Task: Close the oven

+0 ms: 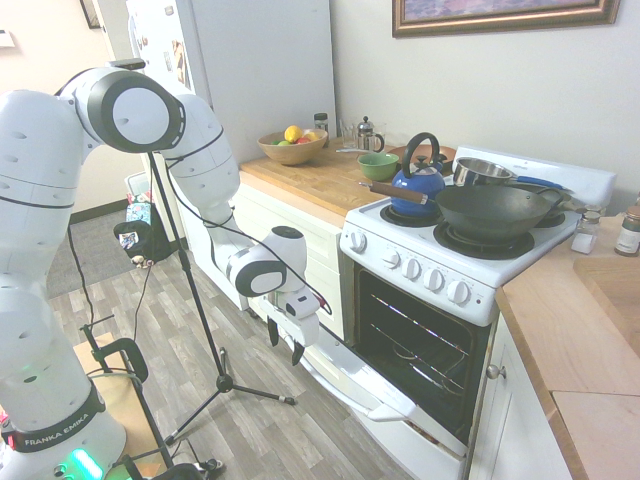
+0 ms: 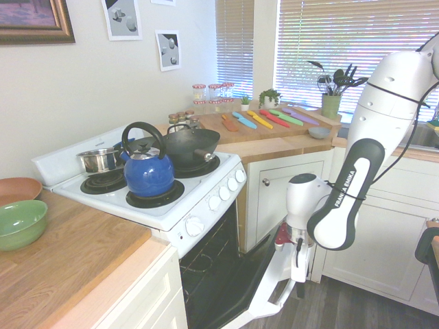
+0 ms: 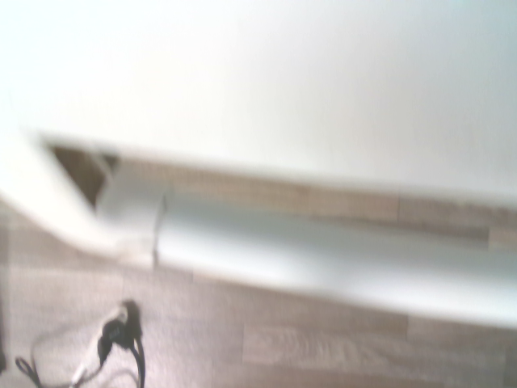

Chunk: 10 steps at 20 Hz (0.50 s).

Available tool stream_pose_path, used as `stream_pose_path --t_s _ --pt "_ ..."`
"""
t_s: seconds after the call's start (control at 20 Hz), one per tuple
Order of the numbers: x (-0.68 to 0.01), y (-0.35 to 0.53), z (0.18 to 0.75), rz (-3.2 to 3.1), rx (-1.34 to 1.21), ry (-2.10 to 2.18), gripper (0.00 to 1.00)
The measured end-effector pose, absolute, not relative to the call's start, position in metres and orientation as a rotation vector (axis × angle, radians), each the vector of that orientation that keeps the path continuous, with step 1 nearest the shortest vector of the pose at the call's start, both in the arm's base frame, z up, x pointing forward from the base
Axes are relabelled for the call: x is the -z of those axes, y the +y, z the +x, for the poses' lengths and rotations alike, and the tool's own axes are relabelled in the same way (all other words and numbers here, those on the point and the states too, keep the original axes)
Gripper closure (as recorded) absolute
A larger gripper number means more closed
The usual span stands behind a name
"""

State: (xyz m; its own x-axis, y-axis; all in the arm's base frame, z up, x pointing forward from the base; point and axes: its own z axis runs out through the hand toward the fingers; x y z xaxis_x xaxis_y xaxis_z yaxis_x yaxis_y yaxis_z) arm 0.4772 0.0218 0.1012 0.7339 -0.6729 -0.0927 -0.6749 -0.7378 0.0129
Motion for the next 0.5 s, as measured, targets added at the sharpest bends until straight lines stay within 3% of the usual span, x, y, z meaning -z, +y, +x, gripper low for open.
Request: stream_pose_path --t_s 0.5 --pt "-0.079 0.011 0.519 -2.903 -0.071 1.174 0.00"
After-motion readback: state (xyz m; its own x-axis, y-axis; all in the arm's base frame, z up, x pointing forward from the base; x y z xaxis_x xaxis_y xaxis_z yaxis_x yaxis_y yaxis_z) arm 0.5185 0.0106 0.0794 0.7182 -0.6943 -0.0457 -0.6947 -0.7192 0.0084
